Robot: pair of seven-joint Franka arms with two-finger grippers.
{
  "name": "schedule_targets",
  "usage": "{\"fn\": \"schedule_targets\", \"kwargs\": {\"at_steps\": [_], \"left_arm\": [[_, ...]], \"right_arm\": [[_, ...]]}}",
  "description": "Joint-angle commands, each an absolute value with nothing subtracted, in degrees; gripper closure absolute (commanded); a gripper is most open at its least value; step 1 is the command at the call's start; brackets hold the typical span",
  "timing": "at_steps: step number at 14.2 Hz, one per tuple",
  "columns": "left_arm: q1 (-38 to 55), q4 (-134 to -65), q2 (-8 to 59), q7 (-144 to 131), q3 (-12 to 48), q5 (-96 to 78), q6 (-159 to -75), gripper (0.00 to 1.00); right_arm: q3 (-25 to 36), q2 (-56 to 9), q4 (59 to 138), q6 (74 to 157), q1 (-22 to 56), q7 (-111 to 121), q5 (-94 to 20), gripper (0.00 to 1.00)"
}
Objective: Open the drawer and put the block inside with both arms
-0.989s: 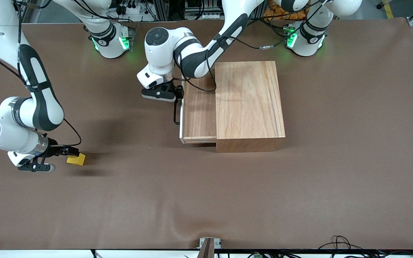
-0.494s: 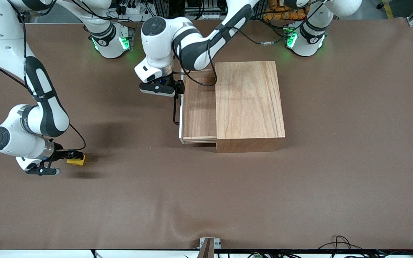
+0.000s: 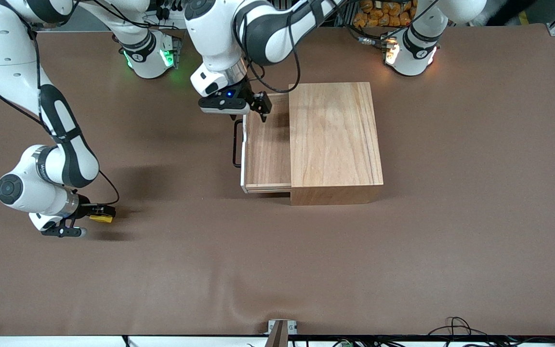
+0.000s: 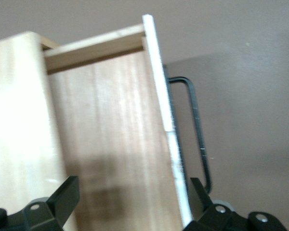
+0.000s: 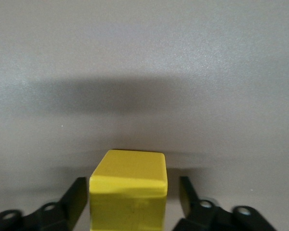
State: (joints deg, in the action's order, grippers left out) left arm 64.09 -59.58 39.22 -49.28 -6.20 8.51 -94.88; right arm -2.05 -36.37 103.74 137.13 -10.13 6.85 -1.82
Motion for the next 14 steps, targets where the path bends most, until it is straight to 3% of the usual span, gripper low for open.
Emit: {"fn": "schedule_targets", "kwargs": {"at_steps": [1, 5, 11, 14], "left_arm": [[60.04, -60.73, 33.68, -47.46, -5.98, 9.58, -91.68, 0.0], [54.42, -60.73, 28.75, -47.46, -5.98, 9.58, -86.15, 0.0], [43.17, -61.26, 20.49, -46.5, -5.89, 9.75, -74.28, 0.0], [35.01, -62.92, 15.57, -35.03, -5.45, 9.58, -70.05, 0.0]], "right_arm": [[-2.72, -36.74, 102.74, 136.76, -10.9, 7.65, -0.97, 0.62], [-2.81, -34.9, 102.31, 134.05, -10.46, 8.17, -0.88, 0.66], [-5.09, -28.58, 94.76, 112.54, -9.06, 9.14, -1.23, 0.63], [-5.1, -23.39, 94.04, 107.94, -3.71, 8.7, -1.67, 0.63]]}}
